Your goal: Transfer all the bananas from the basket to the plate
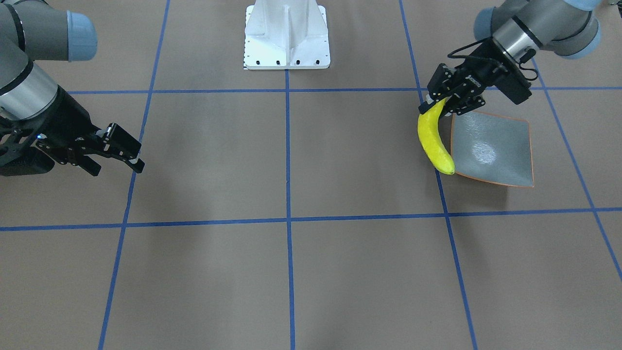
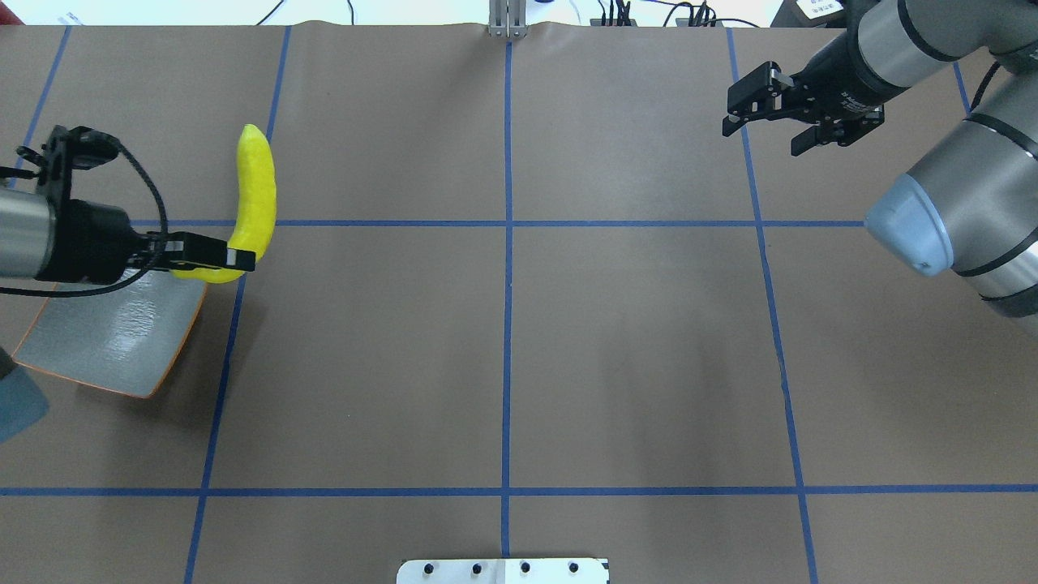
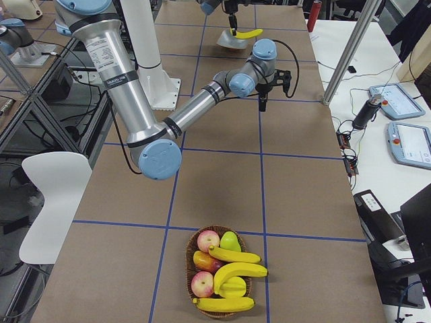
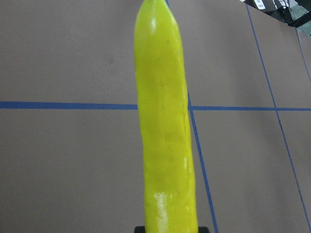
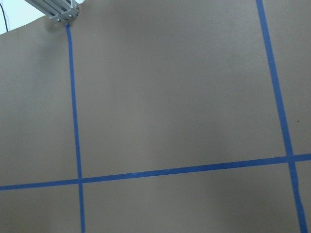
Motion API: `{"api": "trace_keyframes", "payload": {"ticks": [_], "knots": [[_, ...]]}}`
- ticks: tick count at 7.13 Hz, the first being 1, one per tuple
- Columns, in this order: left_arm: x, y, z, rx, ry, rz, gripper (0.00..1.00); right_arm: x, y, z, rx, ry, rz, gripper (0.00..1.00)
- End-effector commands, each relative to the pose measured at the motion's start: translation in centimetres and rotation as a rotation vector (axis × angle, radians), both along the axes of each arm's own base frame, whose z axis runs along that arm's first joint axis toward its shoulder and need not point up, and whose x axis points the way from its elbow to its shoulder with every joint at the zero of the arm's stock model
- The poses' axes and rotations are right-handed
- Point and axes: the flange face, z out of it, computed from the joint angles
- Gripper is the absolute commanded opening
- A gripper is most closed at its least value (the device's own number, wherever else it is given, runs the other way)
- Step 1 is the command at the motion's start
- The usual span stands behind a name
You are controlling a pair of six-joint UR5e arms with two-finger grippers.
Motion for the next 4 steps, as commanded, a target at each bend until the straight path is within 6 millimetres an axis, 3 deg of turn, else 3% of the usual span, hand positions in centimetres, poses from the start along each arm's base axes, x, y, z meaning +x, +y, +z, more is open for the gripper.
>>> {"api": "trace_keyframes", "payload": {"ticks": [1, 4], "knots": [[-2.7, 0.4, 4.4, 0.064, -0.098, 0.003, 0.0, 0.7, -0.5, 2.4, 0.023, 0.033, -0.03, 1.0], [-3.9, 2.0, 9.6, 0.049, -0.215, 0.042, 0.0, 3.0, -0.9, 4.3, -0.013, 0.044, 0.0, 1.0]]}}
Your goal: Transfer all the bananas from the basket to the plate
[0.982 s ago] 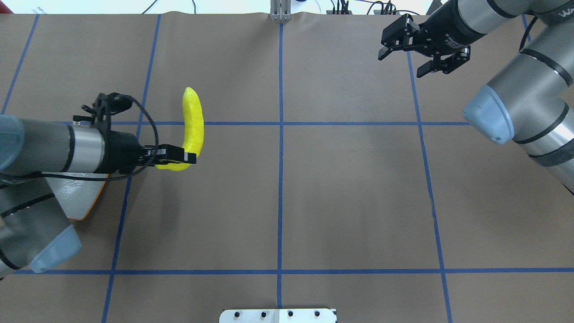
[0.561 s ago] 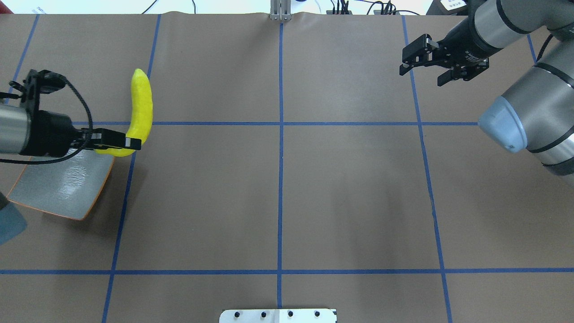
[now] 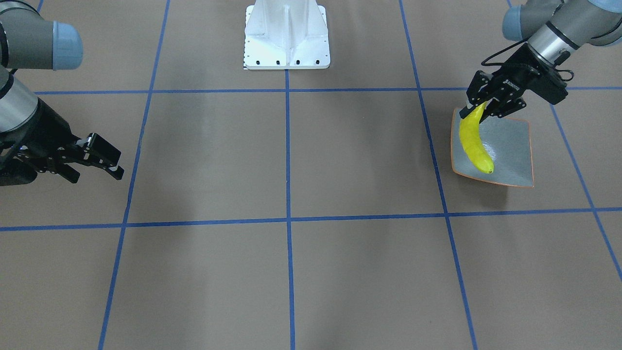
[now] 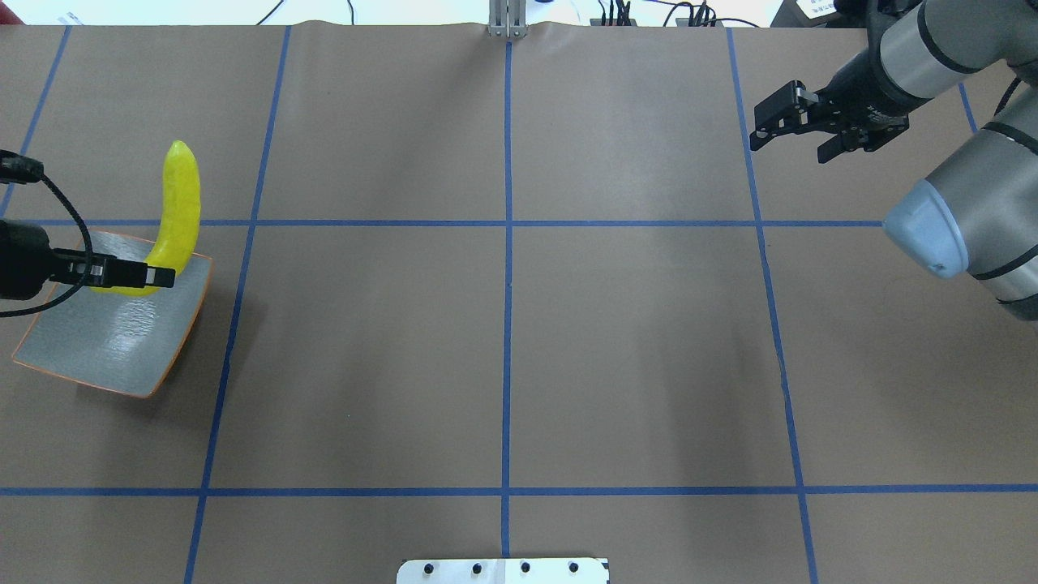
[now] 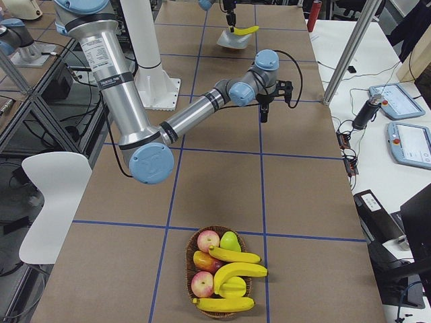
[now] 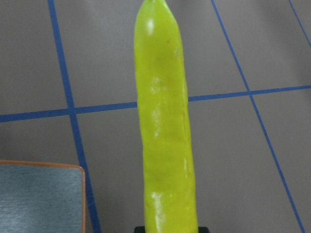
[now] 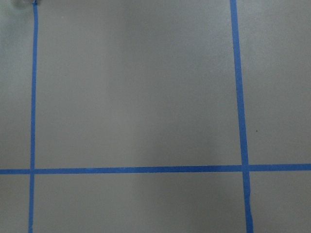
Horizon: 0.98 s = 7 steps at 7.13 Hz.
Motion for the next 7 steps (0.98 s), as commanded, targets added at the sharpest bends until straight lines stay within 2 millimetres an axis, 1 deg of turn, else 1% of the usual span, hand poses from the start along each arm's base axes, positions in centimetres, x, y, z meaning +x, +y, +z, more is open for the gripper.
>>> {"api": "trace_keyframes", "payload": {"ticks": [1, 3, 5, 6, 7], "knots": [[-0.9, 1.0, 3.4, 0.018, -0.104, 0.043, 0.0, 1.5, -0.3, 0.7, -0.029, -0.002, 0.012, 1.0], [-1.6, 1.2, 5.8, 0.025, -0.207, 0.087, 0.0, 1.5, -0.4, 0.8, -0.032, -0.001, 0.013, 1.0], [-2.0, 1.8, 7.8, 0.01, -0.247, 0.107, 0.0, 1.4, -0.4, 0.8, -0.033, 0.0, 0.012, 1.0], [-1.8, 1.8, 8.6, -0.004, -0.256, 0.113, 0.0, 1.4, -0.3, 0.9, -0.035, -0.001, 0.011, 1.0], [-1.7, 1.9, 8.8, -0.005, -0.259, 0.115, 0.0, 1.5, -0.3, 1.0, -0.036, 0.0, 0.011, 1.0]]}}
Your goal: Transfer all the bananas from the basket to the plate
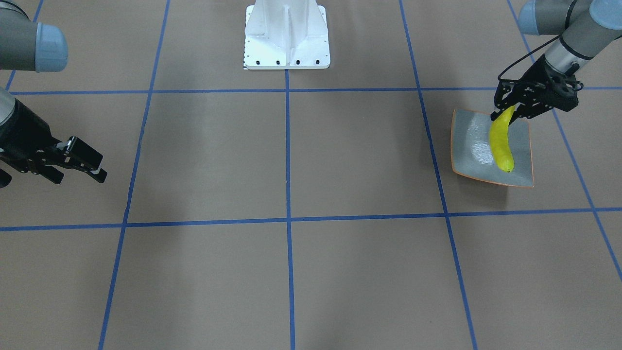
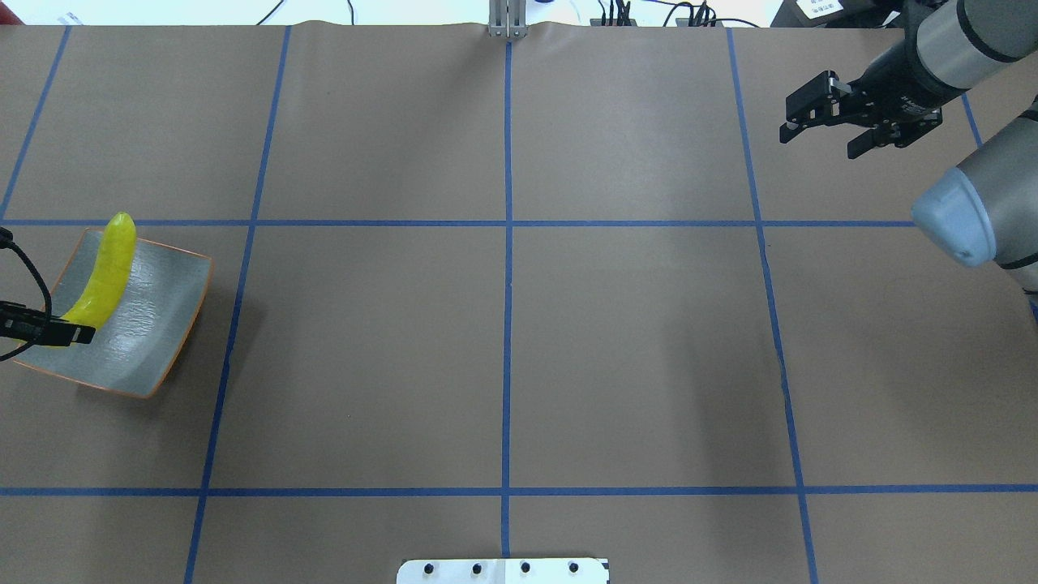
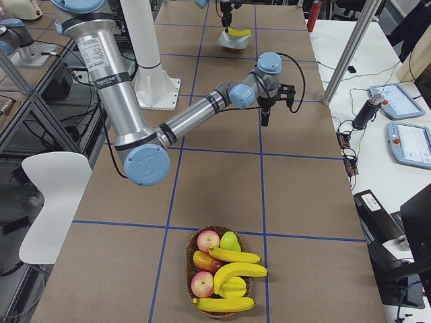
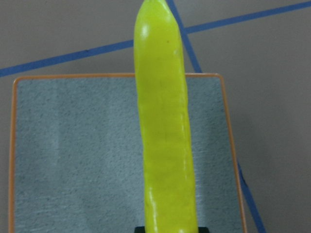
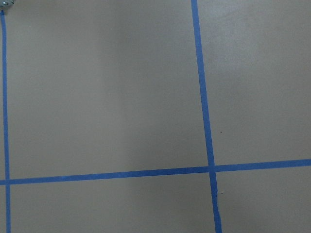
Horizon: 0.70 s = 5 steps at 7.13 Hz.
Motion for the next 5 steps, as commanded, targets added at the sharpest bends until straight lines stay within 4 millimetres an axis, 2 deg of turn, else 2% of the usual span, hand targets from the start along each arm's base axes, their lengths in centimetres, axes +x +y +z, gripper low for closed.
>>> {"api": "trace_keyframes", "payload": {"ticks": [1, 3, 4, 5], "knots": [[0.2, 0.1, 0.8, -0.011, -0.012, 0.006, 0.0, 0.1, 0.0, 0.1, -0.002, 0.001, 0.001, 1.0], [0.7, -0.1, 1.9, -0.025, -0.022, 0.012, 0.0, 0.1, 0.0, 0.1, -0.001, -0.001, 0.0, 1.0], [1.2, 0.0, 2.1, -0.029, -0.025, 0.022, 0.07, 0.0, 0.1, 0.1, -0.003, -0.004, -0.004, 1.0], [1.8, -0.4, 2.2, -0.029, -0.023, 0.028, 0.35, 0.0, 0.2, -0.1, -0.005, -0.012, -0.01, 1.0]]}}
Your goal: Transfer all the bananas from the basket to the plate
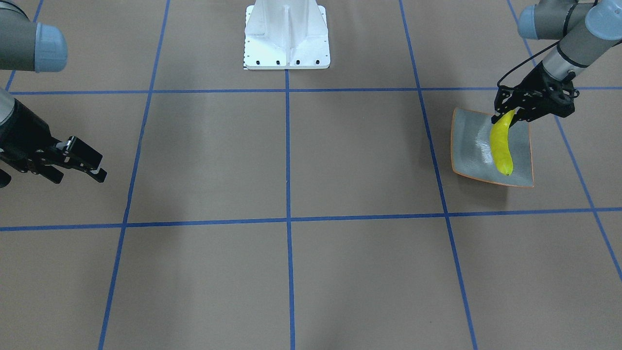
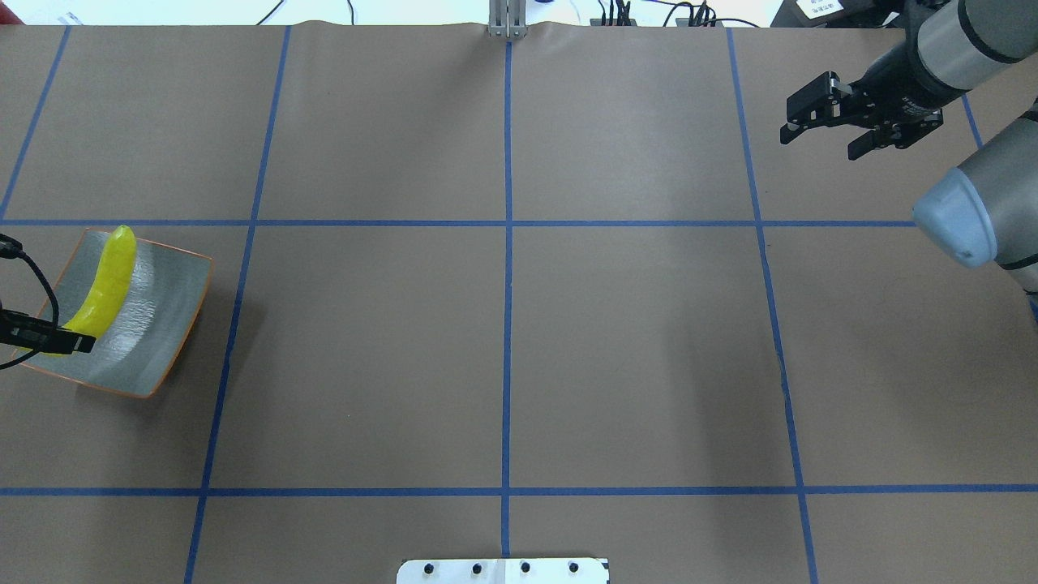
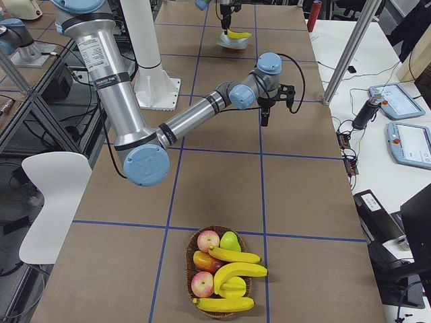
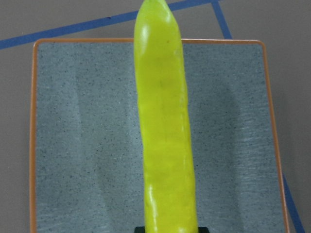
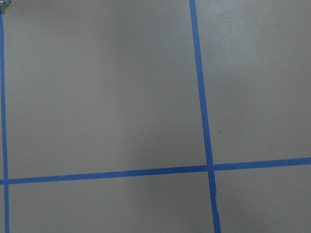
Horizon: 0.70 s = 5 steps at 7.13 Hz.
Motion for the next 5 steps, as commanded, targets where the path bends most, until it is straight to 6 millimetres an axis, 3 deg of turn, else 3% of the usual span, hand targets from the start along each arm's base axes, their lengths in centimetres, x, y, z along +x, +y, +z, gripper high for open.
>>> {"api": "trace_keyframes", "payload": {"ticks": [1, 2, 5], "knots": [[0.9, -0.5, -0.1, 0.001, 0.008, 0.012, 0.72, -0.1, 0.1, -0.1, -0.002, -0.007, -0.007, 1.0], [0.9, -0.4, -0.3, 0.003, 0.014, 0.01, 1.0, 0.0, 0.1, -0.1, -0.003, -0.008, -0.007, 1.0], [0.4, -0.6, -1.1, 0.013, 0.028, 0.001, 1.0, 0.1, 0.2, 0.2, -0.008, -0.007, -0.006, 1.0]]}}
